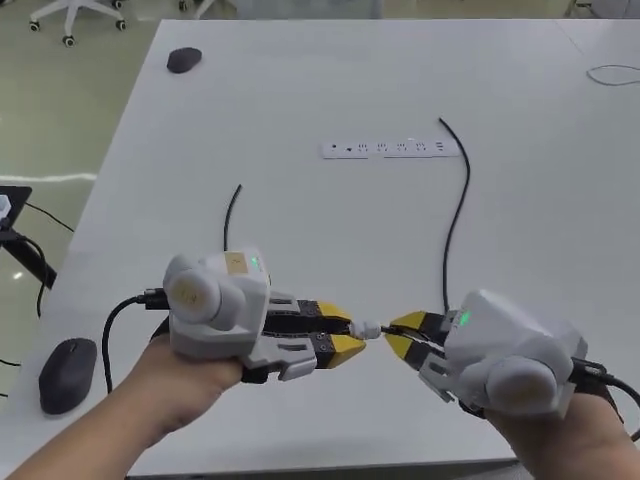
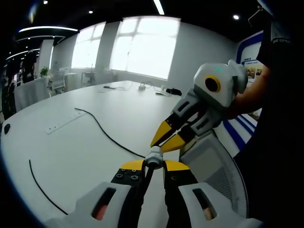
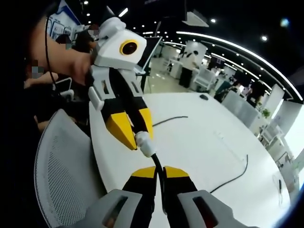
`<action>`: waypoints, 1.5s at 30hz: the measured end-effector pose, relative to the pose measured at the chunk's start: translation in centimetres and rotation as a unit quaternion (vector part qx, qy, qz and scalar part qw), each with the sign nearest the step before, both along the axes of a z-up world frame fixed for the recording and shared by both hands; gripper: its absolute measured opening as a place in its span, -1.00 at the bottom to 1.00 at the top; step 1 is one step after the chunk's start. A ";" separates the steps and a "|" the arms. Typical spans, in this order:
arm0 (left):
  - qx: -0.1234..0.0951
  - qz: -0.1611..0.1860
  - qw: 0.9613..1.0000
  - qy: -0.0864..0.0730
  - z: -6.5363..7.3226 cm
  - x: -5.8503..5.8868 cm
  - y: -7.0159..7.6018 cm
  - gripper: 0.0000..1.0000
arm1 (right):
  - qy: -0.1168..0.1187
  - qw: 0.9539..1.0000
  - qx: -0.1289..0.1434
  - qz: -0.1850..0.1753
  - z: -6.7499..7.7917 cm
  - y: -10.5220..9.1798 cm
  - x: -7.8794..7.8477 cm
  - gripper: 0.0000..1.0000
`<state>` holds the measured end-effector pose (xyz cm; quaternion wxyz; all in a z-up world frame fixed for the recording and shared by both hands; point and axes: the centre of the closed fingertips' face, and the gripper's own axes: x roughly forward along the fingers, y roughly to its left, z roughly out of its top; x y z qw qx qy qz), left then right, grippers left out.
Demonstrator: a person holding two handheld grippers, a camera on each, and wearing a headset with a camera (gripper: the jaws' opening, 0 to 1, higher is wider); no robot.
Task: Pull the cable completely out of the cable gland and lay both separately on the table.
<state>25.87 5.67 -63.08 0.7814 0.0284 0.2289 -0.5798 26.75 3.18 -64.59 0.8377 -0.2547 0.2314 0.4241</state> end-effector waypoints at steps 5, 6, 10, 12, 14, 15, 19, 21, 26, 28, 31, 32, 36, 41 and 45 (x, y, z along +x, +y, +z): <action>0.000 0.004 1.000 -0.002 0.2 0.3 0.0 -0.71 | 0.023 0.999 0.025 -0.033 -0.3 -0.8 0.4 -1.00; 0.000 0.004 1.000 -0.002 0.2 0.3 0.0 -0.71 | 0.023 0.999 0.024 -0.032 -0.4 -0.9 0.4 -1.00; -0.001 0.008 1.000 -0.002 0.4 0.5 0.1 -0.71 | 0.034 0.998 0.027 -0.054 -1.0 -1.9 0.8 -1.00; -0.001 0.009 1.000 -0.002 0.3 0.6 0.2 -0.71 | 0.038 0.997 0.030 -0.063 -1.3 -2.4 0.9 -1.00; -0.003 0.010 1.000 -0.001 0.4 0.6 0.2 -0.71 | 0.047 0.995 0.035 -0.076 -1.6 -2.9 1.0 -1.00; -0.003 0.010 1.000 -0.001 0.4 0.6 0.2 -0.71 | 0.056 0.994 0.045 -0.085 -1.8 -3.1 1.1 -1.00; -0.009 0.007 1.000 0.000 0.7 0.5 -0.1 -0.71 | 0.068 0.990 0.054 -0.115 -2.3 -4.3 1.5 -1.00; -0.009 0.006 1.000 -0.002 0.7 0.5 -0.2 -0.71 | 0.075 0.987 0.055 -0.130 -2.6 -4.8 1.6 -1.00; -0.008 0.001 1.000 -0.004 0.8 0.5 -0.4 -0.71 | 0.121 0.971 0.087 -0.184 -4.0 -5.9 1.6 -1.00; -0.007 -0.002 1.000 -0.003 0.7 0.4 -0.5 -0.71 | 0.137 0.966 0.097 -0.197 -4.6 -6.1 1.5 -1.00; -0.003 -0.005 1.000 -0.001 0.5 0.2 -0.6 -0.71 | 0.160 0.956 0.107 -0.221 -5.4 -6.3 1.2 -1.00; -0.003 -0.006 1.000 -0.001 0.4 0.1 -0.6 -0.71 | 0.165 0.953 0.119 -0.226 -5.4 -6.2 1.3 -1.00; -0.001 -0.008 1.000 0.000 0.2 0.0 -0.7 -0.71 | 0.178 0.946 0.125 -0.240 -5.5 -6.2 1.2 -1.00; -0.002 -0.005 1.000 0.001 0.2 0.1 -0.4 -0.71 | 0.167 0.952 0.116 -0.227 -5.5 -6.0 0.9 -1.00; -0.001 -0.001 1.000 0.002 0.1 0.3 0.0 -0.71 | 0.171 0.949 0.127 -0.231 -5.3 -5.9 0.8 -0.97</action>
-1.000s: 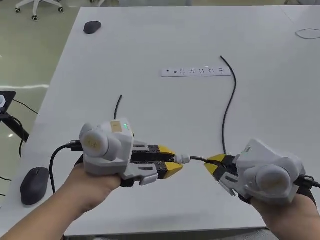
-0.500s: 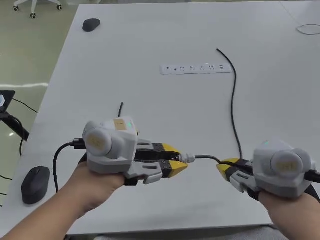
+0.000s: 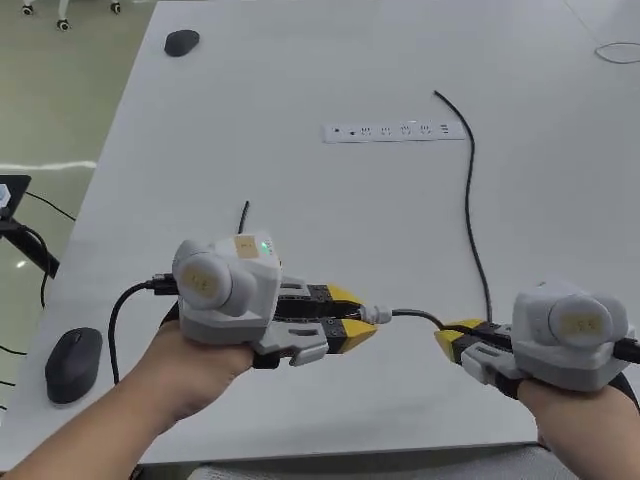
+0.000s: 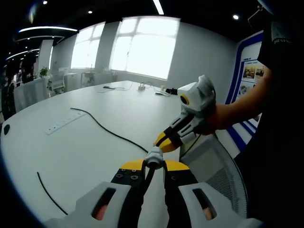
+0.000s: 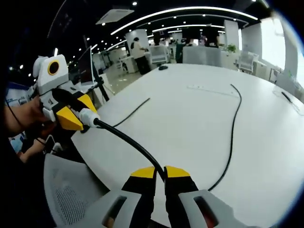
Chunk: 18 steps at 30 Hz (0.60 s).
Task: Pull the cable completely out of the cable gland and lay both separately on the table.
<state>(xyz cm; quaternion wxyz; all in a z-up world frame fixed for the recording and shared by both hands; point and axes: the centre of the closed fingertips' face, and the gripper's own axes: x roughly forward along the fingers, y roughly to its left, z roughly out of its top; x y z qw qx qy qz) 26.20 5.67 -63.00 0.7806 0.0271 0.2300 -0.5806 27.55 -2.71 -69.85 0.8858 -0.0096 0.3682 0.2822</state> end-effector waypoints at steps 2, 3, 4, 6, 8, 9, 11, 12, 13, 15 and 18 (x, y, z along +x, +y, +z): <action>-0.004 0.002 1.000 -0.003 0.1 0.0 0.2 -0.71 | 0.010 1.000 0.021 -0.013 0.3 0.1 -0.2 -0.96; -0.004 0.003 1.000 -0.003 0.1 0.0 0.2 -0.71 | 0.010 1.000 0.019 -0.011 0.4 0.1 -0.2 -0.95; -0.004 0.004 1.000 -0.002 0.1 0.1 0.4 -0.71 | 0.003 1.000 0.012 -0.001 0.6 0.1 -0.2 -0.95; -0.006 0.005 1.000 -0.001 0.0 0.2 0.5 -0.71 | -0.006 1.000 0.003 0.009 1.0 0.1 -0.3 -0.94; -0.011 0.006 1.000 0.005 0.2 0.3 0.6 -0.71 | -0.006 1.000 0.003 0.012 1.3 0.1 -0.4 -0.94; -0.013 0.007 1.000 0.006 0.3 0.4 0.6 -0.71 | -0.013 1.000 -0.005 0.019 1.5 0.1 -0.4 -0.94; -0.016 0.006 1.000 0.005 0.4 0.5 0.7 -0.71 | -0.023 0.999 -0.014 0.033 2.0 0.3 -0.4 -0.91; -0.017 0.006 1.000 0.006 0.4 0.6 0.7 -0.71 | -0.028 0.999 -0.014 0.036 2.3 0.5 -0.3 -0.86; -0.017 0.005 1.000 0.006 0.4 0.6 0.7 -0.71 | -0.034 0.998 -0.012 0.043 2.7 0.8 -0.3 -0.84; -0.016 0.002 1.000 0.004 0.4 0.6 0.6 -0.71 | -0.040 0.997 -0.015 0.056 3.4 1.6 -0.4 -0.77; -0.019 -0.001 1.000 0.006 0.5 0.5 0.5 -0.71 | -0.064 0.993 -0.028 0.094 4.6 3.3 -0.4 -0.64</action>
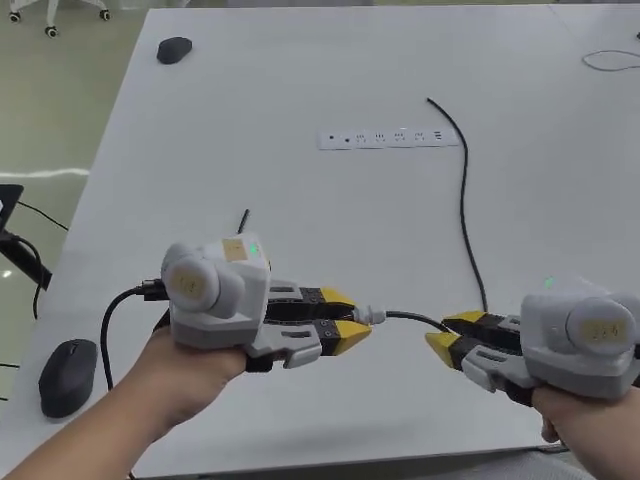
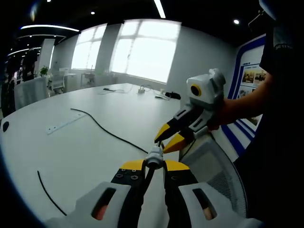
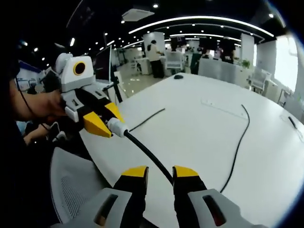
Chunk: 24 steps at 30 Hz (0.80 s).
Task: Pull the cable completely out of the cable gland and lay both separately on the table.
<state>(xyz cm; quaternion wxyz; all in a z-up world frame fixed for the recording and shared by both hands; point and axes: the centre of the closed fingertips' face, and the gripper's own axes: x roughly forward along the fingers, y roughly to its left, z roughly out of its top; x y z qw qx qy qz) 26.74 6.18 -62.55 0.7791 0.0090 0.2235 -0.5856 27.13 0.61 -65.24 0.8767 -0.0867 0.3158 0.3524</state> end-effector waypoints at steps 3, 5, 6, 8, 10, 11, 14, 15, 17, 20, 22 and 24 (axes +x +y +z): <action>0.000 -0.002 1.000 0.000 0.0 -0.1 -0.1 -0.71 | -0.021 0.999 -0.021 0.029 0.8 1.2 -0.1 -0.63; 0.004 -0.006 1.000 -0.002 -0.1 -0.2 -0.1 -0.71 | -0.043 0.997 -0.049 0.049 1.2 1.6 -0.1 -0.63; 0.008 -0.010 1.000 -0.005 -0.2 -0.4 -0.1 -0.71 | -0.053 0.995 -0.061 0.061 1.3 1.8 -0.1 -0.63; 0.012 -0.013 1.000 -0.005 -0.3 -0.6 -0.1 -0.71 | -0.063 0.992 -0.075 0.083 1.3 2.3 -0.3 -0.63; 0.013 -0.014 1.000 -0.005 -0.3 -0.7 -0.1 -0.71 | -0.061 0.990 -0.076 0.098 1.2 3.0 -0.6 -0.60; 0.012 -0.014 1.000 -0.006 -0.3 -0.8 -0.1 -0.70 | -0.058 0.990 -0.077 0.105 1.0 3.3 -0.8 -0.61; 0.016 -0.013 1.000 -0.006 -0.5 -0.9 -0.1 -0.71 | -0.068 0.986 -0.098 0.117 0.7 3.4 -0.8 -0.69; 0.016 -0.014 1.000 -0.006 -0.5 -1.0 -0.1 -0.71 | -0.068 0.986 -0.099 0.119 0.7 3.5 -0.8 -0.70; 0.018 -0.016 1.000 -0.007 -0.5 -1.1 -0.1 -0.70 | -0.070 0.984 -0.103 0.126 0.7 3.8 -0.9 -0.72; 0.020 -0.017 1.000 -0.009 -0.6 -1.2 -0.2 -0.70 | -0.082 0.978 -0.119 0.147 0.6 4.2 -1.1 -0.81; 0.022 -0.018 1.000 -0.008 -0.6 -1.3 -0.2 -0.70 | -0.084 0.977 -0.125 0.150 0.6 4.2 -1.2 -0.84; 0.025 -0.023 0.999 -0.009 -0.8 -1.5 -0.3 -0.71 | -0.082 0.977 -0.125 0.149 0.6 4.2 -1.2 -0.88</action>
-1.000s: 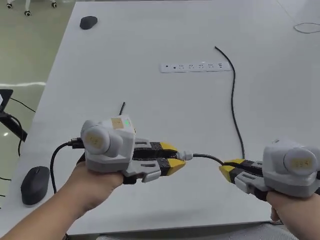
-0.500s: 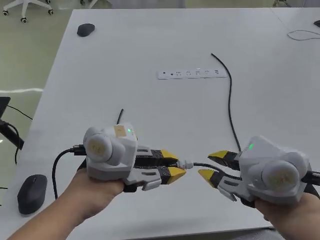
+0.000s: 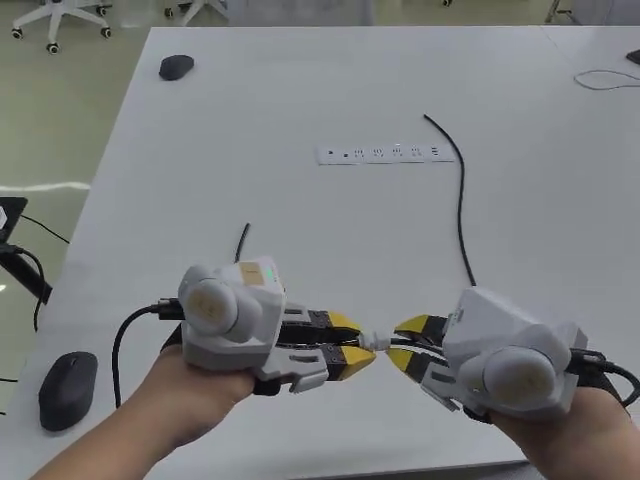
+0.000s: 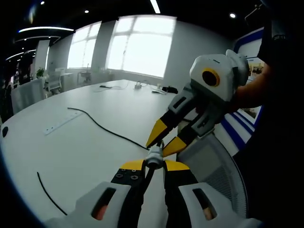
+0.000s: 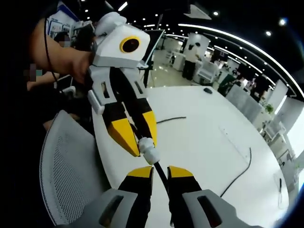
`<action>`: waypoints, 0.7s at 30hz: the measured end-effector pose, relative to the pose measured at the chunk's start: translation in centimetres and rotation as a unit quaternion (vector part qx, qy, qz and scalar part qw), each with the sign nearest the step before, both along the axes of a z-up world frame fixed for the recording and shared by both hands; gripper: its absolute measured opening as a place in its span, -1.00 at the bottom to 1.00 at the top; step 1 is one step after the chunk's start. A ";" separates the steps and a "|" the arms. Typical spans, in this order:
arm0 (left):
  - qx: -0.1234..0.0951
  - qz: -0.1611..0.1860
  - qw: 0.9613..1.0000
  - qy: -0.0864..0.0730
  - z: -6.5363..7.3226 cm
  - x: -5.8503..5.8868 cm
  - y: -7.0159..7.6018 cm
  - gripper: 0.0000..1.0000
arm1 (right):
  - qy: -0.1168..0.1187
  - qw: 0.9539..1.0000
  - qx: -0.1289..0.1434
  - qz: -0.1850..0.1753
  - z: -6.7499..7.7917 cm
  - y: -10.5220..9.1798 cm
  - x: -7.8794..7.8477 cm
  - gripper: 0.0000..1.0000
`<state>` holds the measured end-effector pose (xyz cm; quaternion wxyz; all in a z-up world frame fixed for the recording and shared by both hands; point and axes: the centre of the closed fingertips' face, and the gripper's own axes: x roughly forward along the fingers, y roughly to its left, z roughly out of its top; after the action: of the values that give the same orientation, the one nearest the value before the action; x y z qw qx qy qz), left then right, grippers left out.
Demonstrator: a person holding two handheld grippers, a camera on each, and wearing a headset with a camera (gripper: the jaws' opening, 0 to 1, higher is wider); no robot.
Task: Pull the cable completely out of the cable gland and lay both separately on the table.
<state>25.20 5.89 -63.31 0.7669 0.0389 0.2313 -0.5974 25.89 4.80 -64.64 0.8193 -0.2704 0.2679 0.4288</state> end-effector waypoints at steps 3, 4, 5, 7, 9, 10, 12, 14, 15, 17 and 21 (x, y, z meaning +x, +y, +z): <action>0.002 -0.002 1.000 -0.002 -0.1 -0.1 0.0 -0.71 | 0.001 1.000 0.000 -0.002 -0.2 -0.1 -0.1 -0.92; 0.003 -0.002 1.000 -0.002 -0.2 -0.1 0.0 -0.71 | 0.000 1.000 0.000 -0.001 -0.2 -0.1 -0.1 -0.93; 0.003 -0.001 1.000 -0.003 -0.2 -0.1 0.0 -0.71 | -0.001 1.000 -0.003 0.001 -0.3 -0.1 -0.1 -0.94; 0.003 0.000 1.000 0.001 -0.2 -0.2 0.0 -0.71 | 0.003 1.000 -0.004 0.001 -0.3 0.0 -0.1 -0.95; 0.001 0.000 1.000 0.005 -0.2 -0.2 0.0 -0.71 | 0.010 1.000 0.003 -0.004 -0.3 -0.1 -0.1 -0.95; 0.001 -0.001 1.000 0.004 -0.1 -0.3 0.0 -0.71 | 0.015 1.000 0.010 -0.012 -0.3 -0.1 -0.1 -0.95; 0.000 -0.002 1.000 0.003 -0.1 -0.3 0.0 -0.71 | 0.017 1.000 0.015 -0.016 -0.2 -0.2 0.0 -0.95; 0.001 -0.004 1.000 0.004 -0.1 -0.3 0.0 -0.71 | 0.018 1.000 0.016 -0.017 -0.3 -0.2 -0.1 -0.96; 0.002 -0.004 1.000 0.004 -0.2 -0.2 -0.1 -0.71 | 0.018 1.000 0.017 -0.018 -0.4 -0.2 -0.1 -0.96; 0.004 -0.005 1.000 0.004 -0.2 -0.2 -0.2 -0.71 | 0.024 0.999 0.020 -0.022 -0.6 -0.3 -0.1 -0.96; 0.001 -0.001 1.000 0.004 -0.2 -0.1 -0.3 -0.71 | 0.034 0.998 0.036 -0.035 -0.6 -0.7 0.2 -0.96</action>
<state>25.08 5.58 -63.50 0.7652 0.0375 0.2346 -0.5983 26.13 4.14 -65.21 0.8334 -0.2170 0.2892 0.4180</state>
